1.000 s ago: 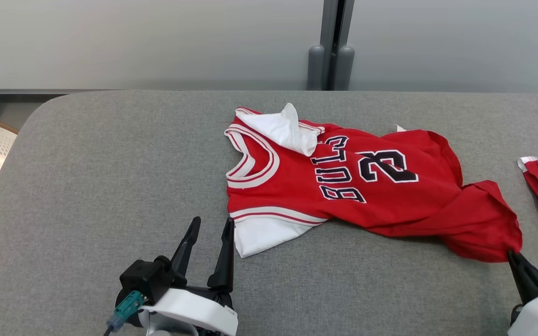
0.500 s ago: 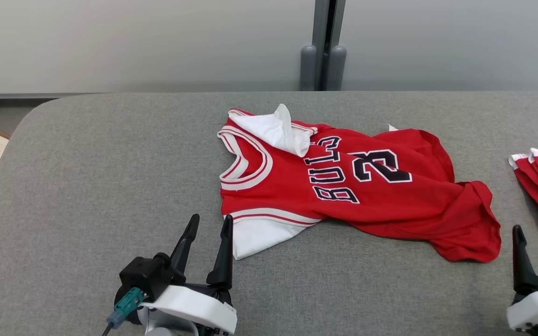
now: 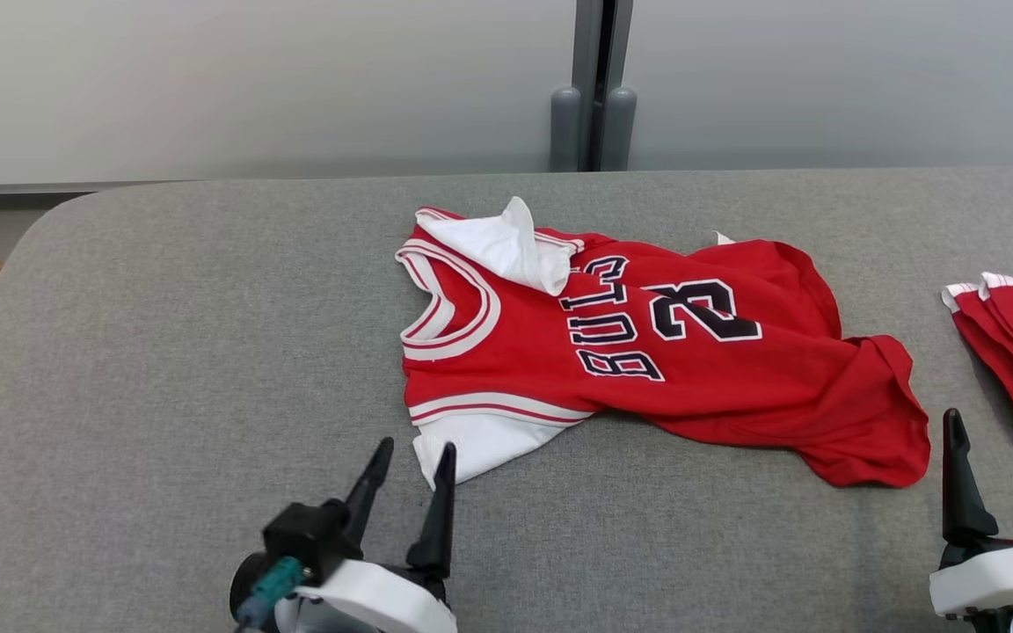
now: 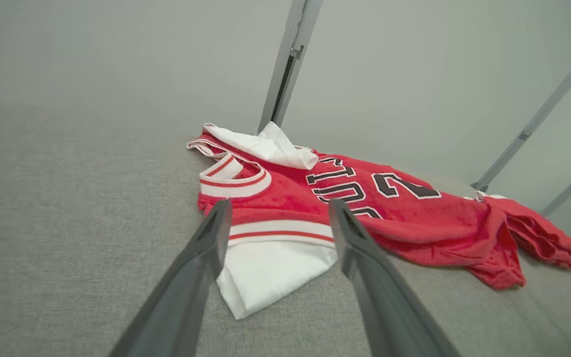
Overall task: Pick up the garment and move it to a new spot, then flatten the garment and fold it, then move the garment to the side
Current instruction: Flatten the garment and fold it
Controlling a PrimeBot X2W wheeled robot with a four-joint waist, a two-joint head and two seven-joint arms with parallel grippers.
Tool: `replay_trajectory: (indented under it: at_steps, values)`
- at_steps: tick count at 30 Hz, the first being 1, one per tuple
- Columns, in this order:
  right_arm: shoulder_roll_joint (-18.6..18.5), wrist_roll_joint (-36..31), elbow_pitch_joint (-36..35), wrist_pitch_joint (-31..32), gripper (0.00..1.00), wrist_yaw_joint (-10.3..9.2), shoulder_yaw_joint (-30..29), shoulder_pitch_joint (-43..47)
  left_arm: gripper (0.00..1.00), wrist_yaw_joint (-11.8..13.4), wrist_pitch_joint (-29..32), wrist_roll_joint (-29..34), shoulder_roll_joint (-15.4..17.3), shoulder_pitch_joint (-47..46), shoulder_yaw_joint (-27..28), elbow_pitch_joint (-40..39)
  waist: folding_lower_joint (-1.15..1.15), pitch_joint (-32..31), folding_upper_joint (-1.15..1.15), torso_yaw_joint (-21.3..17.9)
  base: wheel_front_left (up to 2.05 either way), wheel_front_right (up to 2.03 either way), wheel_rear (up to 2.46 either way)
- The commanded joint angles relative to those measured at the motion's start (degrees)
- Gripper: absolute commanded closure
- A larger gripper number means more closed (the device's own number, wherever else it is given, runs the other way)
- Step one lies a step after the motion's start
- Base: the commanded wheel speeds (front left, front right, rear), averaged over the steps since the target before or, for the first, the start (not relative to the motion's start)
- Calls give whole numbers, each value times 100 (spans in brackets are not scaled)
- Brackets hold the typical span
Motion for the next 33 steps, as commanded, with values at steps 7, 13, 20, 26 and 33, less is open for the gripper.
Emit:
replay_trajectory:
  at_steps: [7,13,20,26,33]
  values:
    - [-74,109,36,-53,0,-2,70,-140,0,112,-7,1074,33,-695,-572,1557,0,213,0,-171,0,0,0]
    - [-123,169,92,-63,0,-2,79,-250,0,138,53,1371,32,-1315,-811,2759,0,364,0,-322,0,0,0]
    - [-153,197,163,-77,0,-2,51,-312,0,90,32,1316,34,-1593,-878,3324,0,419,0,-420,0,0,0]
    - [-159,220,242,-100,0,-2,19,-354,59,-46,32,1245,32,-1663,-1106,3620,0,418,0,-413,0,0,0]
    - [-166,136,457,4,0,-2,-39,-440,100,-205,0,833,27,-1604,-1156,3211,0,326,0,-271,0,0,0]
